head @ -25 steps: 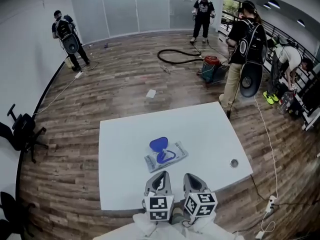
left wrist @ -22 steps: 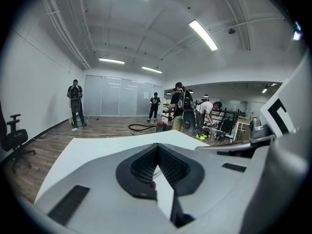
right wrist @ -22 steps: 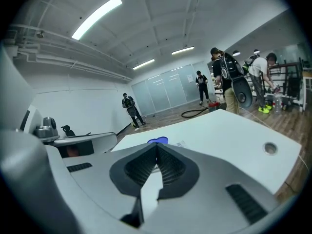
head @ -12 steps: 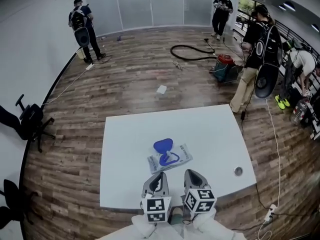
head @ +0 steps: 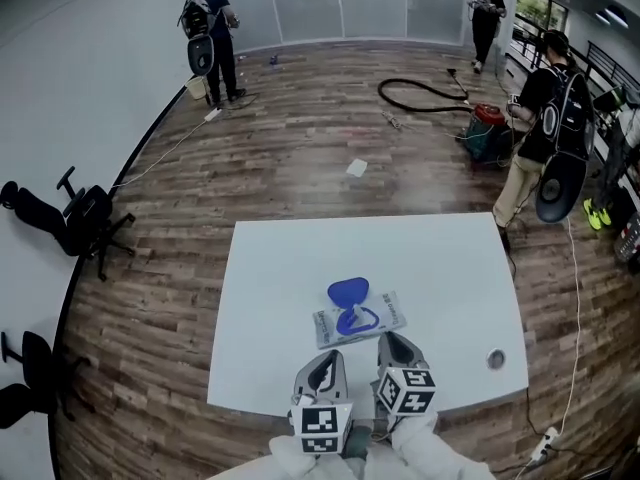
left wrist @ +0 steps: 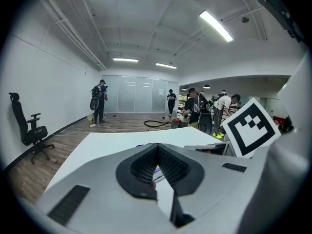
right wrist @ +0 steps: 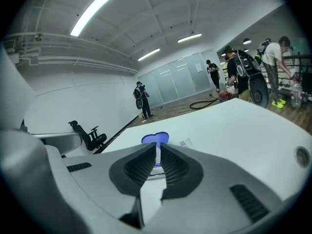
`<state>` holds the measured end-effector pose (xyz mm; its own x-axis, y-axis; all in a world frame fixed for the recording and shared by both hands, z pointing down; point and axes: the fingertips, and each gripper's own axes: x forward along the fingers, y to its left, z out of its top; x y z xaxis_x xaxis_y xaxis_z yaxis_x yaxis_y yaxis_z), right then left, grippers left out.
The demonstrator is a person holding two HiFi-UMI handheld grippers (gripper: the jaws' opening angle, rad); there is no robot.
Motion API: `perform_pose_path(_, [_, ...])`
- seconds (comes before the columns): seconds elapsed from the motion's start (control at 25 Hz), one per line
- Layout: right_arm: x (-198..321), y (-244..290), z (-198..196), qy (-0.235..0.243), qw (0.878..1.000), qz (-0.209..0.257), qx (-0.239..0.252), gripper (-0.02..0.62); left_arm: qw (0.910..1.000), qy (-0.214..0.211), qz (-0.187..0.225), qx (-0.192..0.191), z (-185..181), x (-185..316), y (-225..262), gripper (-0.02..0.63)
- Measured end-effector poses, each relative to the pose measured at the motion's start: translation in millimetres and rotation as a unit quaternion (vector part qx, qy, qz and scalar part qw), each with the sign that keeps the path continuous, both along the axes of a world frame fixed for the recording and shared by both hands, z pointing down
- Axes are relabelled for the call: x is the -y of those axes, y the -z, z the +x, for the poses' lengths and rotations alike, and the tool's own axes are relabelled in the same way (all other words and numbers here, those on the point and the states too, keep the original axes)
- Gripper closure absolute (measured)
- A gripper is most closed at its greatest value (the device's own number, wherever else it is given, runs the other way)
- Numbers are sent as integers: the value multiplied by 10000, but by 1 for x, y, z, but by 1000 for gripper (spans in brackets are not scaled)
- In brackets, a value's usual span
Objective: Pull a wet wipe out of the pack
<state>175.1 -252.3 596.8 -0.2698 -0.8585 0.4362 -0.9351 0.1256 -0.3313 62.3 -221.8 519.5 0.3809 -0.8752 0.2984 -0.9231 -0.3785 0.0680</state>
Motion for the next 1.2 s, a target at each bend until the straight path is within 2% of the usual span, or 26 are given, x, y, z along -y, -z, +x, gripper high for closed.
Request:
perform_pose_path(0.64, [48,-40,-21,362,9978,-544,55,526,9980,559,-232,203,-40,18,-18,609])
perform_pose_path(1.2, [60,-71,-46,781,9918,-997,-150,505,9946,873,-538,189,-64,17,-36,609])
